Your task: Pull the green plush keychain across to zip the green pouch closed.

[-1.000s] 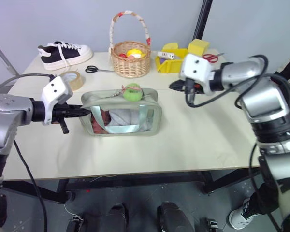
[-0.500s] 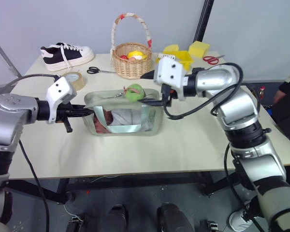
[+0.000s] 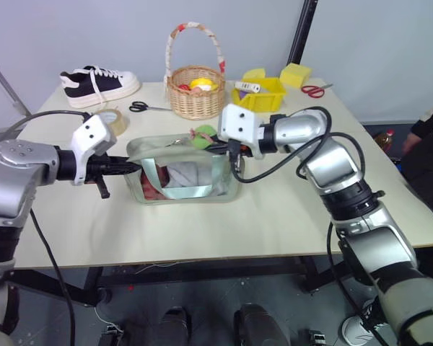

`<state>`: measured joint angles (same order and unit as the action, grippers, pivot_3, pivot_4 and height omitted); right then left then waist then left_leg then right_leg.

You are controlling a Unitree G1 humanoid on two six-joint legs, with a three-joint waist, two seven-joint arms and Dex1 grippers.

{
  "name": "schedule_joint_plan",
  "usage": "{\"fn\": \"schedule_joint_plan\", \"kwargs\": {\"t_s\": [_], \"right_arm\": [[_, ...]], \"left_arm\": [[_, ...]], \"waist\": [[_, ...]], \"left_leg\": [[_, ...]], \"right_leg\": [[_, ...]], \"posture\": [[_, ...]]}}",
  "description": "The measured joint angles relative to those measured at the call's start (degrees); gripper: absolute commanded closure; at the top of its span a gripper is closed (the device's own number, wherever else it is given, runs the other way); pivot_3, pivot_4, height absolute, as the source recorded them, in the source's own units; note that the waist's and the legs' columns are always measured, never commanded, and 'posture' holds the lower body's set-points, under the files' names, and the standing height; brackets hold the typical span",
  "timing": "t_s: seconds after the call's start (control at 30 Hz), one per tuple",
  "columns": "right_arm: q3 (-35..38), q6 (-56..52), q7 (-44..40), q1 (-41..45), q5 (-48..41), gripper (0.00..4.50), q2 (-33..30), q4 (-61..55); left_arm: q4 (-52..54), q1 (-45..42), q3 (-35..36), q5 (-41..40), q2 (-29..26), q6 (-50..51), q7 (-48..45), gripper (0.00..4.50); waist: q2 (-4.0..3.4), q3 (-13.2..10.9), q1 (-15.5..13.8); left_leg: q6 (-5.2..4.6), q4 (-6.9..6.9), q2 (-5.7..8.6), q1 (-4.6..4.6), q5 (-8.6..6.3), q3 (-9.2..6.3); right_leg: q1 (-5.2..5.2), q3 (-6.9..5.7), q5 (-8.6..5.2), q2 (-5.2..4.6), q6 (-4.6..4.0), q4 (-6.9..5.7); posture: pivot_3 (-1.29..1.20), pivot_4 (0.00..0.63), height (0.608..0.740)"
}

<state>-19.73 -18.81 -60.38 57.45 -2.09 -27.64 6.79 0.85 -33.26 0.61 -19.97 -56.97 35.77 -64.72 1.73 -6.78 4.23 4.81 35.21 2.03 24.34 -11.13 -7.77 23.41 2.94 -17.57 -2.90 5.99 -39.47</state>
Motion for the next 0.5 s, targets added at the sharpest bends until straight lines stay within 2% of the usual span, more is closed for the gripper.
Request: {"fn": "schedule_joint_plan", "kwargs": {"t_s": [0.17,0.33,0.43,0.5], "right_arm": [[1.18,-1.71,-1.5,-0.38,-0.49,4.41,-4.37,-1.65],[4.77,-2.03,-3.85,-0.51,-0.53,4.41,-13.34,-1.83],[5.58,0.91,-3.2,-3.38,2.05,4.41,-18.26,1.21],[5.55,2.05,-2.57,-6.04,3.58,4.41,-19.2,3.41]], "left_arm": [[0.12,-0.01,0.0,-0.07,0.01,-0.04,-0.01,4.5],[0.09,0.05,-0.01,-0.01,0.02,-0.28,-0.09,4.5],[0.02,0.08,-0.03,0.13,0.23,-0.63,-0.09,4.5],[-0.05,0.27,-0.05,0.24,0.27,-0.97,-0.11,4.5]], "waist": [[0.0,0.01,-0.04],[0.0,0.03,-0.22],[0.01,0.15,-0.2],[0.0,0.2,-0.19]], "left_leg": [[-0.11,0.0,0.0,0.0,-0.06,0.0],[-0.13,0.03,0.02,-0.01,-0.08,0.01],[-0.15,0.02,0.01,-0.03,-0.09,0.04],[-0.16,0.02,0.01,-0.05,-0.09,0.06]], "right_leg": [[0.0,0.0,0.0,0.0,0.0,0.0],[-0.04,0.0,0.0,-0.03,0.0,0.01],[-0.06,0.0,0.0,-0.02,0.0,0.02],[-0.08,0.01,0.0,-0.02,0.0,0.02]], "posture": [[0.0,0.0,0.74],[0.0,0.0,0.74],[0.0,0.0,0.74],[0.0,0.0,0.74]]}}
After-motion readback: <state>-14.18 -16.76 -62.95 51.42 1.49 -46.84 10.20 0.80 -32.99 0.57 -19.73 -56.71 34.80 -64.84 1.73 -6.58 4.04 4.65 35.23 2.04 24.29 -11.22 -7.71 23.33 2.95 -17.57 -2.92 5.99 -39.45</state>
